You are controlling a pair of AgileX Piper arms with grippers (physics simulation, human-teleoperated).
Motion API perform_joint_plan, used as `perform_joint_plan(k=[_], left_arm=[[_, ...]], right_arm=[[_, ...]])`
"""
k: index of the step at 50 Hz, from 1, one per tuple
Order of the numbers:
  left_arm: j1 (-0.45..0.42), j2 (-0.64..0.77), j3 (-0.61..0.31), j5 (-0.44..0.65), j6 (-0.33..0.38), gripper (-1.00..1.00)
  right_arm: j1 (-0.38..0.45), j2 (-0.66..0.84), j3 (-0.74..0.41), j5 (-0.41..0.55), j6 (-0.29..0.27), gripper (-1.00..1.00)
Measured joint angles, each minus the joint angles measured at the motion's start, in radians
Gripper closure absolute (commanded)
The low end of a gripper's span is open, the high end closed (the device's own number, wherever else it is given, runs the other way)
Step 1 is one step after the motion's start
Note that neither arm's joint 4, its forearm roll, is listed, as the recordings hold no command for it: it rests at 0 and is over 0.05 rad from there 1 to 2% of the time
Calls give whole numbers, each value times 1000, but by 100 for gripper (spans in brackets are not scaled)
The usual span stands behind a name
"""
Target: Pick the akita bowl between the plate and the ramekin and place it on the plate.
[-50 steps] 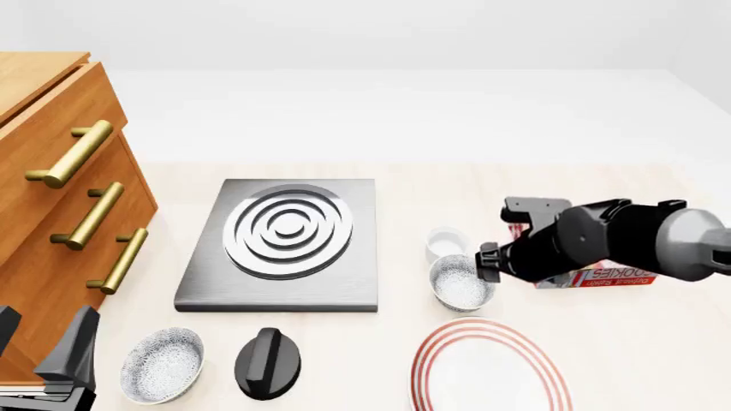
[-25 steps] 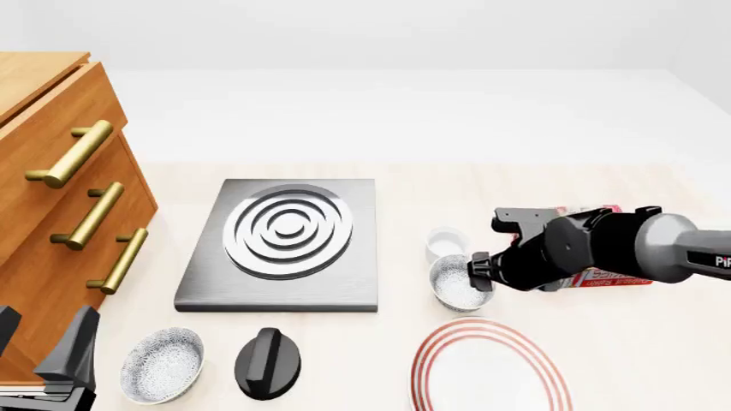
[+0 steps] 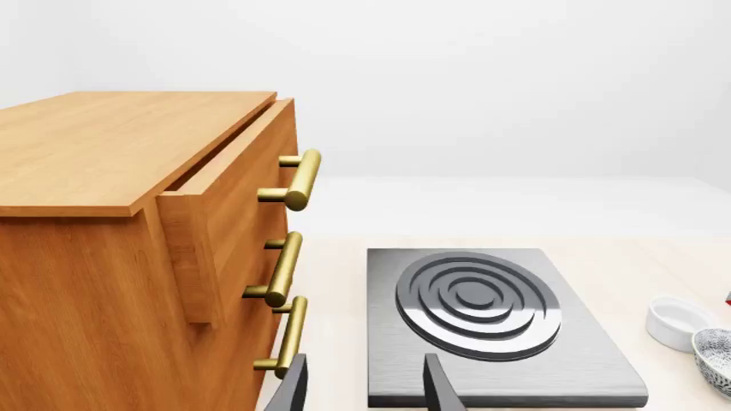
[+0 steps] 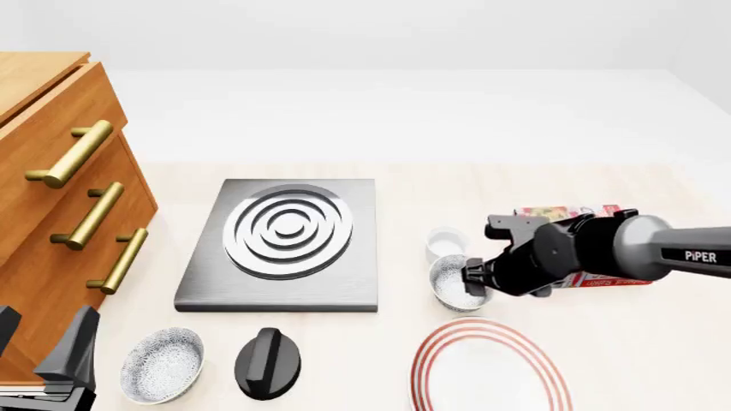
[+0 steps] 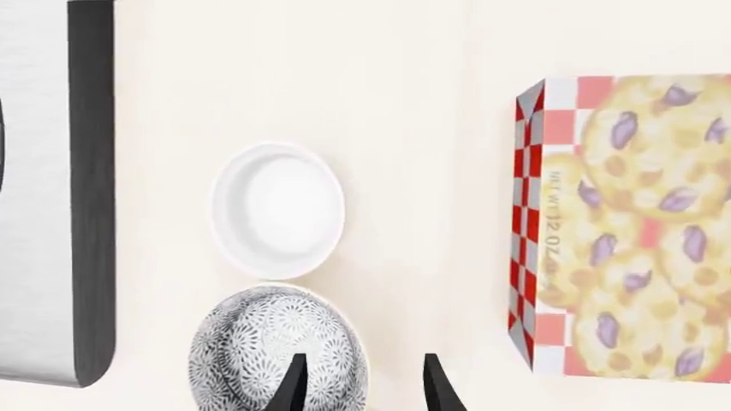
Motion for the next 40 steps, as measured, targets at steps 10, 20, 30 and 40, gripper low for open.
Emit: perform_joint_plan(k=[10,20,30,40], left_arm=[[0,0,0,0,0,-100],[0,0,0,0,0,-100],[0,0,0,0,0,-100],[0,0,0,0,0,-100]], right_arm=[[3,30,-7,-11,11,-100],[-2,35,-4,-23,1,100],[-15,18,3,-39,-31,100],[-29,-27,12,-20,-44,100]])
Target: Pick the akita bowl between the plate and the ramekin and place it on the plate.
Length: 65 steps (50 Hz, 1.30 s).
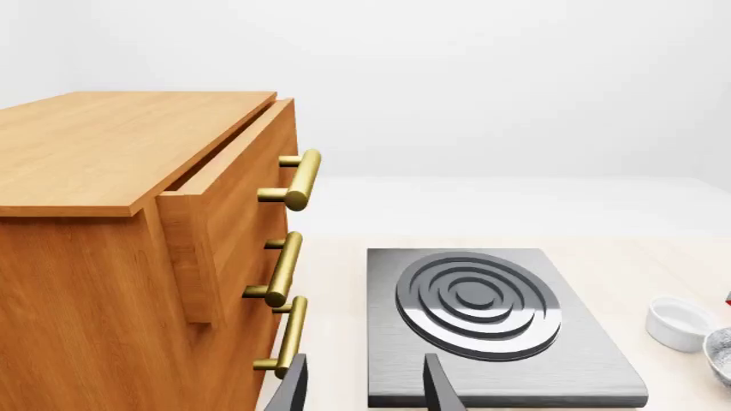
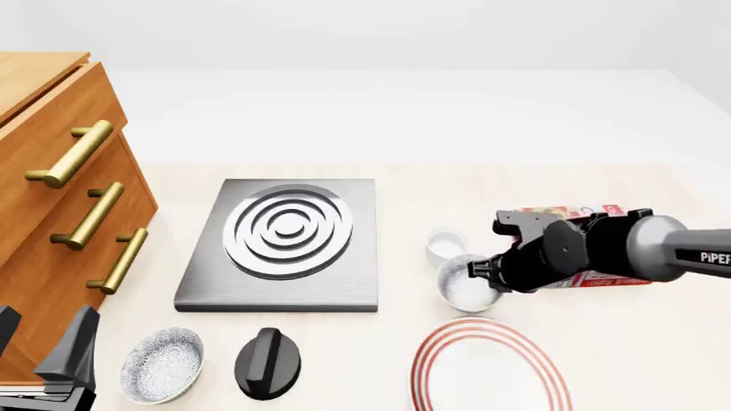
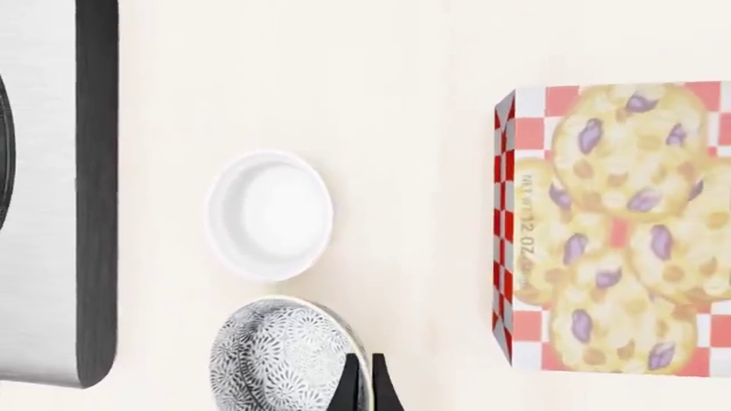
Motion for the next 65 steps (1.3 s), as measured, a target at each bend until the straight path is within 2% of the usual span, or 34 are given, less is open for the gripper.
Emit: perform_joint_plan(k=[18,30,34,39,43,65], left_arm=[[0,0,0,0,0,-100],[0,0,0,0,0,-100],[0,0,0,0,0,-100],[0,0,0,0,0,-100],[0,0,0,0,0,-100],[0,0,0,0,0,-100]], right_arm=[[-28,-182,4,101,-35,100],[-22,-361,-9,225,-85,100],[-17,-416,-4,261,-104,100],[29,-448,-1,298,-93,100],[41,-481,8,323,-109,100],[28,-577,165,328,-234,100]])
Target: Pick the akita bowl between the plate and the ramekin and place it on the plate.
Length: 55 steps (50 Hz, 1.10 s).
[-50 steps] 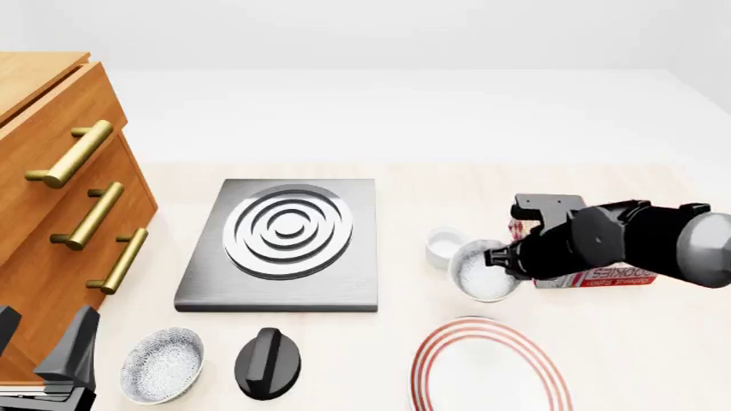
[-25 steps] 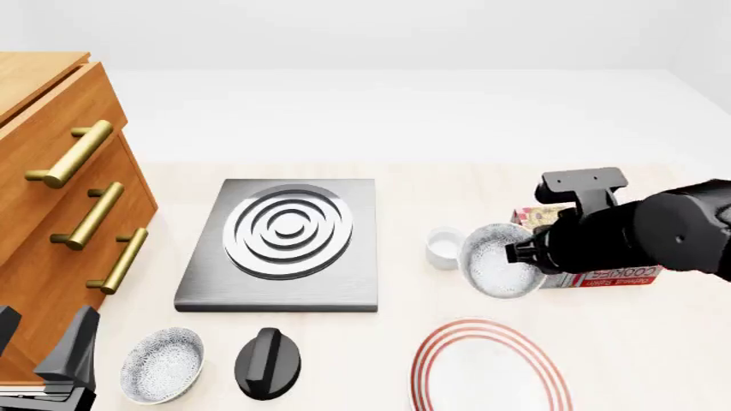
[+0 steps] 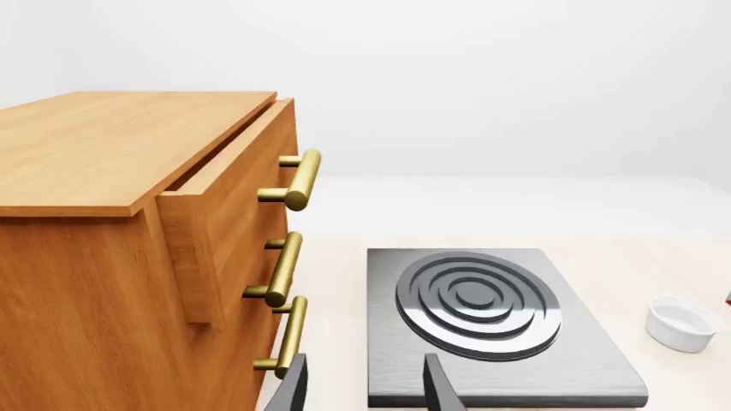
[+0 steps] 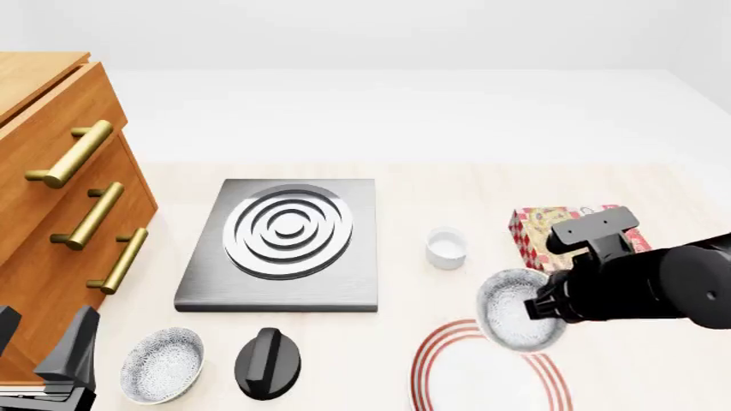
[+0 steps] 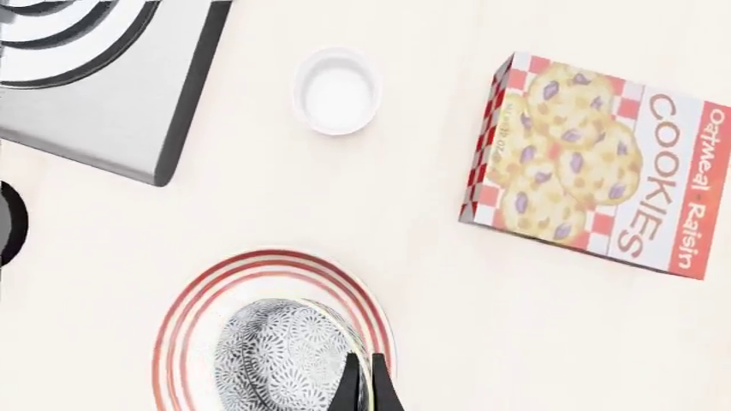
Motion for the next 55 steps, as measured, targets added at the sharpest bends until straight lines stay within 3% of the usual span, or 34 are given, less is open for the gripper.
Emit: perform_joint_plan(k=[17,32,38,45,55], left_arm=[[0,0,0,0,0,-100],[0,0,0,0,0,-100],[0,0,0,0,0,-100],[0,0,0,0,0,-100],[0,0,0,0,0,-100]], right_arm=[[1,14,101,-51,-55,100],[51,93,146,-120,-52,100],[80,132,149,-143,-37,100],[147,213,129,-171,15,100],[176,267,99,-199,77,100]])
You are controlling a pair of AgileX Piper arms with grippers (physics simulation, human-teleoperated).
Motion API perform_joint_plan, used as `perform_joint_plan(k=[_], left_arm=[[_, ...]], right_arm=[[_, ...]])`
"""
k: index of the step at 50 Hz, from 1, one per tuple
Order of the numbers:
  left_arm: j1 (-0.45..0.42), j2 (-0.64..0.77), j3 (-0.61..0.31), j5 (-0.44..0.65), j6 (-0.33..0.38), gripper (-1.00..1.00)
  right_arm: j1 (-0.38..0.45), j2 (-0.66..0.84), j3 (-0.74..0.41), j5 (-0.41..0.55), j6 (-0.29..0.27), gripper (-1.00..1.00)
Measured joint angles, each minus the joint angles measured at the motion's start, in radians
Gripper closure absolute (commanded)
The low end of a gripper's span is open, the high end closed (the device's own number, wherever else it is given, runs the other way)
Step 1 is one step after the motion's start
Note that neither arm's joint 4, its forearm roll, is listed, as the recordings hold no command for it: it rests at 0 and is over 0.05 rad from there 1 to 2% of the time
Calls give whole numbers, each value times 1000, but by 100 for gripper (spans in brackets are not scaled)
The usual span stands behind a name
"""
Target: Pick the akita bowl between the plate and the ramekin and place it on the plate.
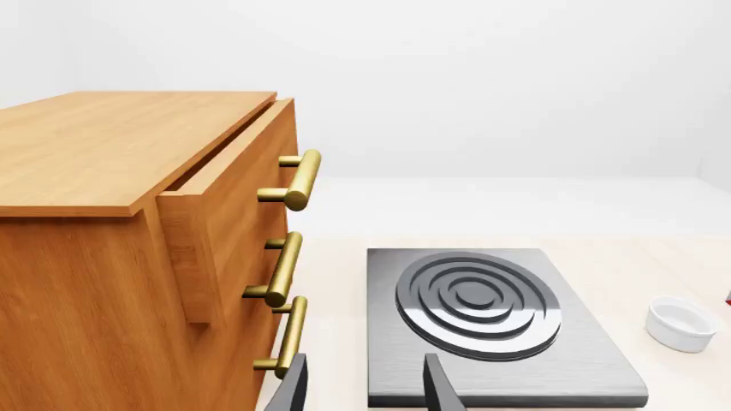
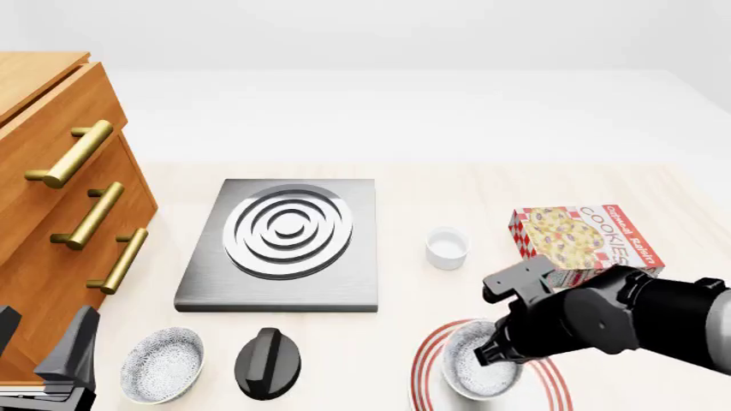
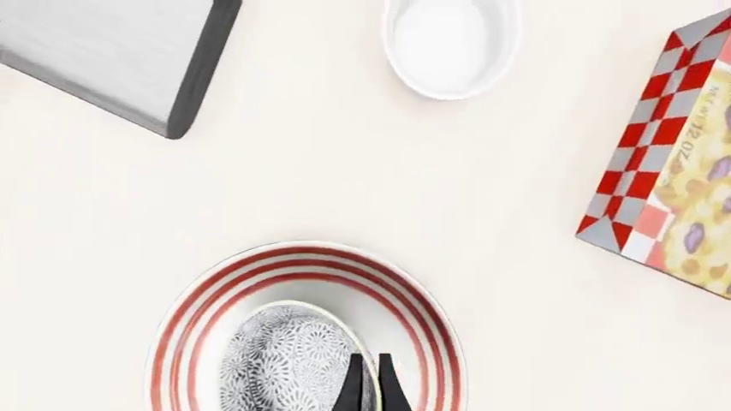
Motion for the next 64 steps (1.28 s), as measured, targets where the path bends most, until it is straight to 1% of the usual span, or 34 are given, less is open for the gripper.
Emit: perform_joint_plan(k=[1,2,8,16,25,30,34,38,40,47,50,58,64], left_arm=[[0,0,0,0,0,-100],[0,0,0,0,0,-100],[0,0,0,0,0,-100],[0,0,0,0,0,-100],[0,0,0,0,0,-100],[0,0,0,0,0,-100],[0,0,0,0,0,-100],[0,0,0,0,0,-100],[0,0,0,0,0,-100],[0,0,0,0,0,-100],[0,0,0,0,0,-100],[0,0,0,0,0,-100],[0,0,0,0,0,-100]], right_arm=[[0,2,-1,-1,1,100],[-1,4,-2,-3,2,-100],[-12,7,11,-2,-24,-100],[-72,-61,20,40,-76,-100],[-150,-203,-5,147,-136,-100],[-181,-281,-39,218,-157,-100],[-194,-332,-75,264,-159,-100],[-189,-366,-125,296,-135,-100],[-183,-387,-160,314,-112,-100],[-159,-465,-285,378,9,-100],[-165,-509,-333,411,49,-100],[-224,-621,-461,495,128,-100],[-306,-707,-552,510,164,-100]])
